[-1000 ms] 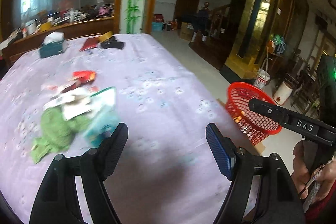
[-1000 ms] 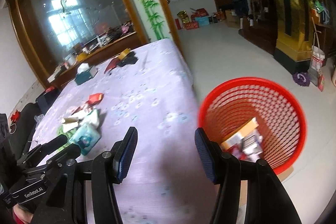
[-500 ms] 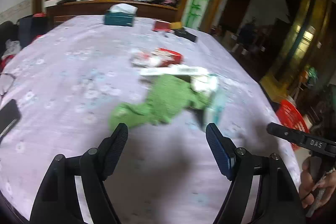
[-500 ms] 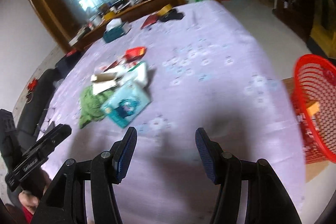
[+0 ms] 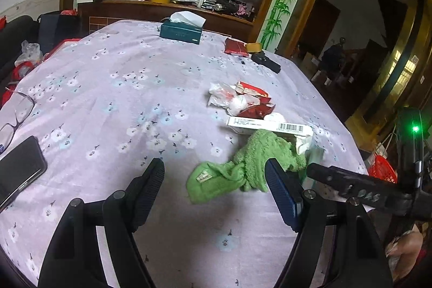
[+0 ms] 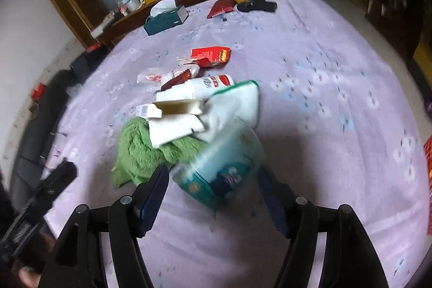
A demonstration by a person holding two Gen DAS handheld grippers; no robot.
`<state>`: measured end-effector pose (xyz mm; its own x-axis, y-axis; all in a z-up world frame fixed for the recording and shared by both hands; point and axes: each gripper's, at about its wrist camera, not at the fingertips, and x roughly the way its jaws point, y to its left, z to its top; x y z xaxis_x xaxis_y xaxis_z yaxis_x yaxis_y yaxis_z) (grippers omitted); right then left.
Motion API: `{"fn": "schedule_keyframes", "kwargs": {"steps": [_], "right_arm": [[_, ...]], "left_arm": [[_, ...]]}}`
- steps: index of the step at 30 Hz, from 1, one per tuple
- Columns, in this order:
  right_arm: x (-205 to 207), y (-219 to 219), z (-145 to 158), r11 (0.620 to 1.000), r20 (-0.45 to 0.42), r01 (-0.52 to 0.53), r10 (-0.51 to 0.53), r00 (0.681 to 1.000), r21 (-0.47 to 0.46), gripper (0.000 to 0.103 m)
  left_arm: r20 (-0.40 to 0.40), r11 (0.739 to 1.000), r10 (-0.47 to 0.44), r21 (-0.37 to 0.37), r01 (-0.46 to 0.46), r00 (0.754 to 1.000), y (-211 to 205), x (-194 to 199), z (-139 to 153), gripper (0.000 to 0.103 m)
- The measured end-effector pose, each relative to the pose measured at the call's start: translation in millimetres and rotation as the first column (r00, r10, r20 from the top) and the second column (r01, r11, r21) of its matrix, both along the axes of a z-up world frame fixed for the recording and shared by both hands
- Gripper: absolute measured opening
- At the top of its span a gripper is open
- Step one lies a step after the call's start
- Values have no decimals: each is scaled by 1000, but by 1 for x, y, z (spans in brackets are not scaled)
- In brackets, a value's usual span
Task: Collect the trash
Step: 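Return both tools to the table toward the green towel and tissue pack, then grasp the green towel with the left tool while the right tool grasps the tissue pack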
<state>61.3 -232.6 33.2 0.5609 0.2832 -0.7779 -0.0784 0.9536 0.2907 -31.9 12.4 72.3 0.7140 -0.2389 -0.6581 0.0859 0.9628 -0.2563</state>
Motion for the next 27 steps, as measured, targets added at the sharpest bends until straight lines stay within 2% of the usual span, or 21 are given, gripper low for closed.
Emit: {"fn": "schedule_keyframes", "kwargs": {"steps": [3,6,8,10,11,12,14,15,19,22,26,27], "right_arm": [[6,20,-4,991,19,12,-9,1000,-136,74],[8,12,-12,988,3,42,-42,999,-147,73],[7,-6,-18,990,-21,72,-75,997,-121,66],[4,-26,-23,993,-48,97,-101,994,-72,47],[1,-35,-26,992,-53,112,-115,992,-52,45],[-3,-43,-26,992,-43,123,-125,991,-39,42],[-12,-56,-27,989,-13,143,-143,990,-40,25],[-15,-61,-28,989,-10,146,-147,989,-26,22],[-30,-78,-29,988,13,146,-147,989,46,22],[-36,-81,-28,989,29,139,-140,990,52,22],[-39,-84,-28,989,27,129,-131,991,75,22],[-41,-85,-28,989,28,128,-131,991,78,22]], "left_arm": [[-5,1000,-1,-1,1,1000,2,4,-2,75],[-7,1000,-25,2,25,1000,-5,7,-2,75],[-9,998,-64,20,65,998,-15,10,-2,76],[-15,992,-114,45,115,993,-29,14,-5,78],[-22,989,-137,61,138,990,-38,17,-8,80],[-27,985,-154,70,156,988,-44,19,-10,81],[-40,977,-185,98,188,982,-59,25,-17,82],[-53,974,-187,118,192,981,-67,28,-20,82],[-89,970,-176,155,188,980,-83,43,-32,83],[-108,971,-189,126,202,976,-88,58,-36,83],[-134,971,-180,134,198,974,-94,75,-46,82],[-143,971,-180,130,198,973,-94,77,-49,76]]}}
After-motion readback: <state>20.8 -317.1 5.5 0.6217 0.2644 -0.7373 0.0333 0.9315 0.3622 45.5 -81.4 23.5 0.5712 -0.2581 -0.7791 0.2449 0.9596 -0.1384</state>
